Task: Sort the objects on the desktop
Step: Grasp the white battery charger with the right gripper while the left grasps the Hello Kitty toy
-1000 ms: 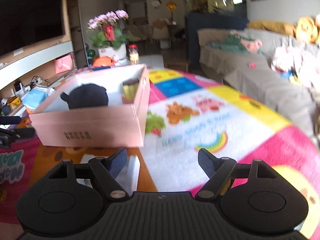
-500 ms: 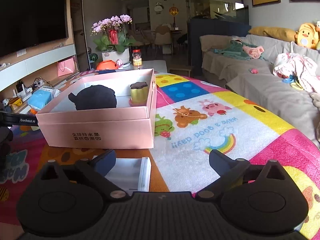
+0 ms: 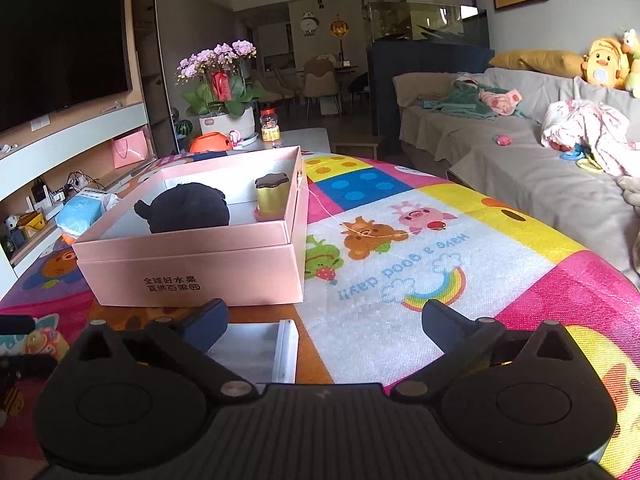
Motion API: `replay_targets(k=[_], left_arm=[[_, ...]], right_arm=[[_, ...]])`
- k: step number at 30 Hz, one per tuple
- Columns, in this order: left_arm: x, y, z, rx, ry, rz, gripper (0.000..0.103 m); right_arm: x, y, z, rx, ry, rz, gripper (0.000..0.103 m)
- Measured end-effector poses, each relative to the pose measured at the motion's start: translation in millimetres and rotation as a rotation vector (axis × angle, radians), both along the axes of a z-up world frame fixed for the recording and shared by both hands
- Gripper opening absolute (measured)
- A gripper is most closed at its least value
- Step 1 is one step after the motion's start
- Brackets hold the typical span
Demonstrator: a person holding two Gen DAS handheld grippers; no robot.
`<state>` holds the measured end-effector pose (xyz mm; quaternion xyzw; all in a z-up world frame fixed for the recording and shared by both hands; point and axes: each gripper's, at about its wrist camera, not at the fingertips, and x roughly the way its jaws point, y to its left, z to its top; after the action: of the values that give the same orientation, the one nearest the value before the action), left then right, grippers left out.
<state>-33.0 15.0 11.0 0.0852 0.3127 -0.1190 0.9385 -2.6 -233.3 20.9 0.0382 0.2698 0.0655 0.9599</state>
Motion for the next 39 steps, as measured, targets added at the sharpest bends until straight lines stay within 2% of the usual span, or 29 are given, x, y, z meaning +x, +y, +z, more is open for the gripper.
replay_targets(k=[6, 11, 15, 17, 19, 23, 26, 27, 29, 33, 35, 39], left_arm=[[6.2, 17.4, -0.1, 0.032, -0.009, 0.134, 0.093], [10.2, 35.5, -0.1, -0.034, 0.020, 0.212, 0.095], [10.1, 36.3, -0.1, -0.031, 0.015, 0.228, 0.098], [9.6, 36.0, 0.0, -0.025, 0.013, 0.234, 0.100], [8.8, 34.8, -0.3, -0.023, 0.010, 0.232, 0.100], [7.1, 34.8, 0.1, -0.029, 0.002, 0.236, 0.100], [7.4, 37.0, 0.3, -0.041, 0.005, 0.241, 0.100], [7.5, 37.4, 0.4, -0.044, 0.006, 0.242, 0.101], [7.6, 36.8, 0.5, -0.042, 0.008, 0.247, 0.101], [4.4, 35.5, 2.0, -0.030, 0.009, 0.270, 0.101], [1.9, 36.6, 2.2, -0.048, 0.035, 0.280, 0.101], [3.4, 41.7, 3.5, -0.145, 0.092, 0.320, 0.101]], right_arm=[[-1.1, 3.8, -0.3, -0.027, 0.001, -0.007, 0.103], [1.3, 4.9, -1.4, -0.037, 0.019, 0.001, 0.103], [-0.9, 8.9, -0.7, -0.029, 0.032, 0.022, 0.103], [-1.6, 17.4, -2.6, -0.001, 0.078, 0.097, 0.103], [-0.6, 32.0, -4.6, -0.013, 0.119, 0.157, 0.103], [6.9, 54.3, -5.5, -0.049, 0.138, 0.165, 0.103], [16.3, 65.4, -11.4, -0.073, 0.195, 0.158, 0.103], [15.7, 67.5, -12.6, -0.095, 0.192, 0.155, 0.102], [12.8, 69.2, -12.1, -0.115, 0.179, 0.151, 0.092], [7.8, 63.9, -10.6, -0.092, 0.175, 0.145, 0.091], [1.5, 59.9, -9.9, -0.080, 0.175, 0.148, 0.091], [-18.5, 51.6, -10.2, -0.082, 0.165, 0.149, 0.091]])
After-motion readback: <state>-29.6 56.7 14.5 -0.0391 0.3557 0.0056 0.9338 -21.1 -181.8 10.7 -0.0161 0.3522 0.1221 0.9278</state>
